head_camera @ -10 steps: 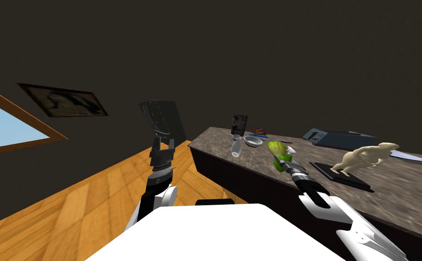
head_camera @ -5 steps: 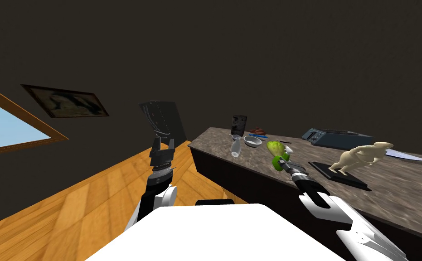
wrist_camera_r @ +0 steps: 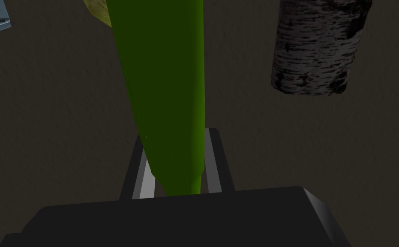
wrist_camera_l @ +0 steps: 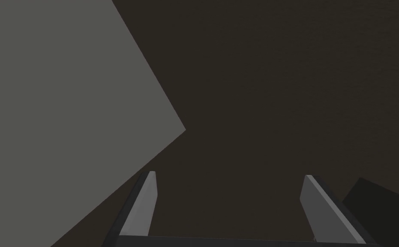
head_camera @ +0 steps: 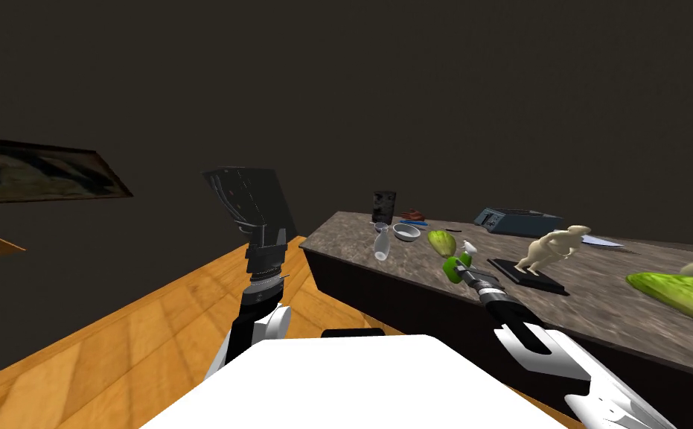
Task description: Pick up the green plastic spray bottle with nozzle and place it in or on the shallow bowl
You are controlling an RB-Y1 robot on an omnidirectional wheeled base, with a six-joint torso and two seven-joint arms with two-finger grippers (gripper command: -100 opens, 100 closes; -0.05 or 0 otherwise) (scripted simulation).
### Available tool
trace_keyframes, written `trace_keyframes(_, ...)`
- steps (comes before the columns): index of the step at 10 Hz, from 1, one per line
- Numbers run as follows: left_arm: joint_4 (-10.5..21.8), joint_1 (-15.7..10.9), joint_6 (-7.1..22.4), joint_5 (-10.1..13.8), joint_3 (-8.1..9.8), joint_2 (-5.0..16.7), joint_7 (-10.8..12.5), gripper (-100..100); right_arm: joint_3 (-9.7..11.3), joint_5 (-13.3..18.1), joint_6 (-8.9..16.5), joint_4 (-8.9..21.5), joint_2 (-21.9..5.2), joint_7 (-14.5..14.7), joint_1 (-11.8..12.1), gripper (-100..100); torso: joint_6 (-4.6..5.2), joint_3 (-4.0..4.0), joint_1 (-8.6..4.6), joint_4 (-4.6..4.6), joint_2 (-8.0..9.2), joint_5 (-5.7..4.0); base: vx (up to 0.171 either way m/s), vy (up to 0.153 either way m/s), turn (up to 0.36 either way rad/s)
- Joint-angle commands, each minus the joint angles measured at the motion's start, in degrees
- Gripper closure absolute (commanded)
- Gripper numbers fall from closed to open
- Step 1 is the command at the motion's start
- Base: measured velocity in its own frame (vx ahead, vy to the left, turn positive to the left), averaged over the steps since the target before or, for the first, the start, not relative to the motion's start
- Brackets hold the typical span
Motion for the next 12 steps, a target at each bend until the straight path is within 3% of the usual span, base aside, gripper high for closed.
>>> trace_keyframes(1, 0.0, 0.0, 0.0, 0.0, 0.0, 0.0, 0.0, 0, 0.77, -0.11, -1.47, -1.7, 0.23, -0.38, 2.02, 100, 0.0, 0.0, 0.0, 0.0, 0.0, 0.0, 0.122, 0.028, -0.204)
trace_keyframes(3, 0.0, -0.01, 0.0, 0.0, 0.0, 0.0, 0.0, 0, 1.55, -0.2, -2.64, -3.25, 0.34, -0.72, 3.78, 100, -0.11, 0.01, -0.03, -0.01, 0.05, -0.05, 0.096, 0.007, -0.132)
trace_keyframes(4, 0.0, -0.01, 0.0, 0.0, 0.0, 0.0, 0.0, 0, 1.27, -0.13, -2.15, -2.89, 0.47, -0.52, 3.28, 100, -0.12, 0.02, -0.06, -0.01, 0.07, -0.06, 0.04, 0.004, -0.036)
trace_keyframes(5, 0.0, -0.02, 0.0, 0.0, 0.0, 0.0, 0.0, 0, 1.3, -0.13, -2.22, -3.05, 0.51, -0.55, 3.42, 0, -0.2, 0.08, -0.11, 0.01, 0.18, -0.08, 0.006, 0.002, 0.003)
trace_keyframes(6, 0.0, -0.02, 0.0, 0.0, 0.0, 0.0, 0.0, 0, 1.22, 0.14, -1.08, -3.13, -0.74, -1.3, 3.25, 100, -0.2, 0.12, -0.15, 0.02, 0.26, -0.1, -0.08, 0.041, 0.063)
trace_keyframes(10, 0.01, -0.05, 0.01, 0.0, -0.01, -0.01, 0.0, 0, 0.92, 0.73, 1.63, -3.15, -3.63, -2.99, 2.76, 100, -0.16, 0.57, 0.08, 0.16, 1.06, -0.09, -0.165, 0.052, 0.049)
trace_keyframes(12, 0.01, -0.05, 0.01, 0.0, -0.02, -0.01, 0.0, 0, 0.55, 1.25, 4.33, -3.06, -6.49, -4.59, 2.1, 100, -0.19, 0.68, 0.23, 0.22, 1.25, -0.03, -0.215, 0.108, 0.112)
